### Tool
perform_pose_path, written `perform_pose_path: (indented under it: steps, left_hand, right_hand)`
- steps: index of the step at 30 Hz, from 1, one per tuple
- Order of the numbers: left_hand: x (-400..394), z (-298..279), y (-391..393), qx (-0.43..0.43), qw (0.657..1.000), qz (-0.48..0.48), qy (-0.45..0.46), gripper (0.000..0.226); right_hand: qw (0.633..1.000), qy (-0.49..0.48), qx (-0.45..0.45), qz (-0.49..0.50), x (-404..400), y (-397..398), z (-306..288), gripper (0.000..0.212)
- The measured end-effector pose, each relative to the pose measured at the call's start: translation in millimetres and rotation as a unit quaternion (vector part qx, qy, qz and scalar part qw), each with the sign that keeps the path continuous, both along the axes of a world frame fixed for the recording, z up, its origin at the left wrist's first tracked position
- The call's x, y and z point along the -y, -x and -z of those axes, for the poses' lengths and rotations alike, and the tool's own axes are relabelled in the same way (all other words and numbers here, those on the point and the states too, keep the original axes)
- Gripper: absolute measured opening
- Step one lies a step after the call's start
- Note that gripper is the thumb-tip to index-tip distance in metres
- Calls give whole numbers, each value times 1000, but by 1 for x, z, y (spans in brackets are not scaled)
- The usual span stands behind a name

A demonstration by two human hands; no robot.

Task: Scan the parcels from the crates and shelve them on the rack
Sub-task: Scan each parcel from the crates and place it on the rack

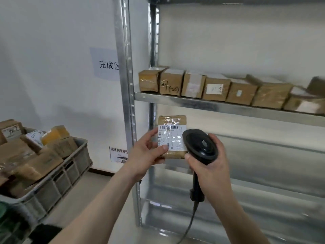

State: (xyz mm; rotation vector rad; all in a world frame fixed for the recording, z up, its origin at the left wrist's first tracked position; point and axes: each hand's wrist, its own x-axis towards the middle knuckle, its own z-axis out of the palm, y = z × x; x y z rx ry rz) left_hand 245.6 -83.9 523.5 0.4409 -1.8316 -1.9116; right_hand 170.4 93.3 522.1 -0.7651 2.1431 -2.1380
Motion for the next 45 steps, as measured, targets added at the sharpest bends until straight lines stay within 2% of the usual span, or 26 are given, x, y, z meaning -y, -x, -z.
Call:
perform_pose_path:
  steps: [4, 9, 13, 19, 25, 35, 39, 43, 45]
  left_hand:
    - [-45, 1, 50, 3, 1000, 30, -5, 54]
    - [-79, 2, 98, 12, 996, 87, -5, 73]
    - [-98, 4, 134, 9, 992, 128, -2, 68]
    - [-126, 4, 185, -4, 978, 206, -2, 67]
    - [-152, 8, 220, -3, 962, 275, 3, 66]
    - [-213, 7, 283, -29, 937, 348, 19, 69]
    - [-243, 1, 306, -37, 931, 362, 20, 73]
    - [-278, -5, 330, -39, 928, 369, 29, 77]
    - [-299, -10, 342, -38, 929, 366, 35, 79]
  right_hand:
    - [999, -3, -9, 44, -48, 40, 0, 77]
    - [996, -10, -5, 91, -91, 74, 3, 76]
    - [990, -5, 4, 138, -113, 90, 5, 81]
    - [976, -2, 12, 217, -140, 106, 1, 77]
    - [958, 14, 27, 285, -161, 117, 3, 91]
    - [936, 41, 17, 350, -215, 147, -5, 96]
    - [931, 50, 5, 361, -244, 167, -9, 86]
    - [925, 78, 7, 371, -279, 193, -13, 90]
    - [924, 85, 5, 372, -301, 208, -15, 85]
